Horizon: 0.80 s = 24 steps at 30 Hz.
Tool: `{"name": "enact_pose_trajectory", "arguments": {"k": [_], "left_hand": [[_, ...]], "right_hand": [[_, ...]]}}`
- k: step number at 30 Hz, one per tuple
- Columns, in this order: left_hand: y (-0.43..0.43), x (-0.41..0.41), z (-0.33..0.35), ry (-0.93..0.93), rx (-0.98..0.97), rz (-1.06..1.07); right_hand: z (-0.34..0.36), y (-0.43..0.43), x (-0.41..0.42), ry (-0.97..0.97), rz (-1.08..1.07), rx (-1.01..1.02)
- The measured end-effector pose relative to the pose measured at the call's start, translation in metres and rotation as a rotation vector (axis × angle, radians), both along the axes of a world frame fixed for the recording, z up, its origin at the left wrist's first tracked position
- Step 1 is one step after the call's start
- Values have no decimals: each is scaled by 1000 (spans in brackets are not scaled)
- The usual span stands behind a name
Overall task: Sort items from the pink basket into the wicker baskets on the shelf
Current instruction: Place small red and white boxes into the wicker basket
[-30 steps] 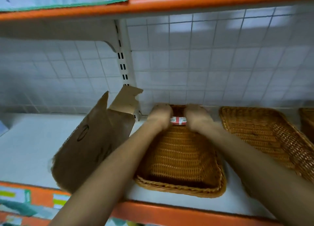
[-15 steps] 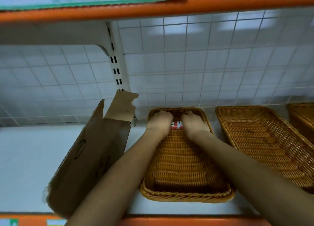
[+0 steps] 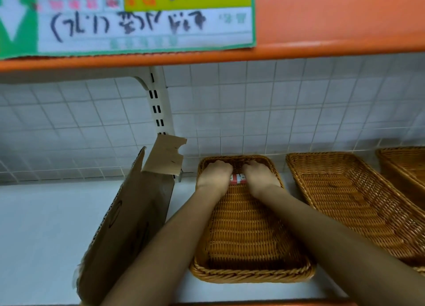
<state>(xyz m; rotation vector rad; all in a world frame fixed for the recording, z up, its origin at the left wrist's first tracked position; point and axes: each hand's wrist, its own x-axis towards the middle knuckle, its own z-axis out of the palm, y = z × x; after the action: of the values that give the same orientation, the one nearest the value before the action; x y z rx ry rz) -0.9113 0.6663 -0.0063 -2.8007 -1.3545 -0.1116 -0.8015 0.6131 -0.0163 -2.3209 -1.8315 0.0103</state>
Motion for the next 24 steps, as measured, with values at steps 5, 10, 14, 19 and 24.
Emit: {"name": "enact_pose_trajectory", "arguments": {"k": [5,10,14,19,24], "left_hand": [[-5,0,6,93,126,-12],[-17,8,25,24,144,-21],[-39,25,37,-59,178,-108],[-81,59,47,-130,215,-230],[-129,98,61,-158,261,-370]], "right_hand": [[6,-4,-2,-37,-10,15],[22,-16,1,-79,-26,104],[37,-46,8,-114,-71,122],[53,-99,29,-67,-170,189],[64,-157,63,-81,-289,240]]}}
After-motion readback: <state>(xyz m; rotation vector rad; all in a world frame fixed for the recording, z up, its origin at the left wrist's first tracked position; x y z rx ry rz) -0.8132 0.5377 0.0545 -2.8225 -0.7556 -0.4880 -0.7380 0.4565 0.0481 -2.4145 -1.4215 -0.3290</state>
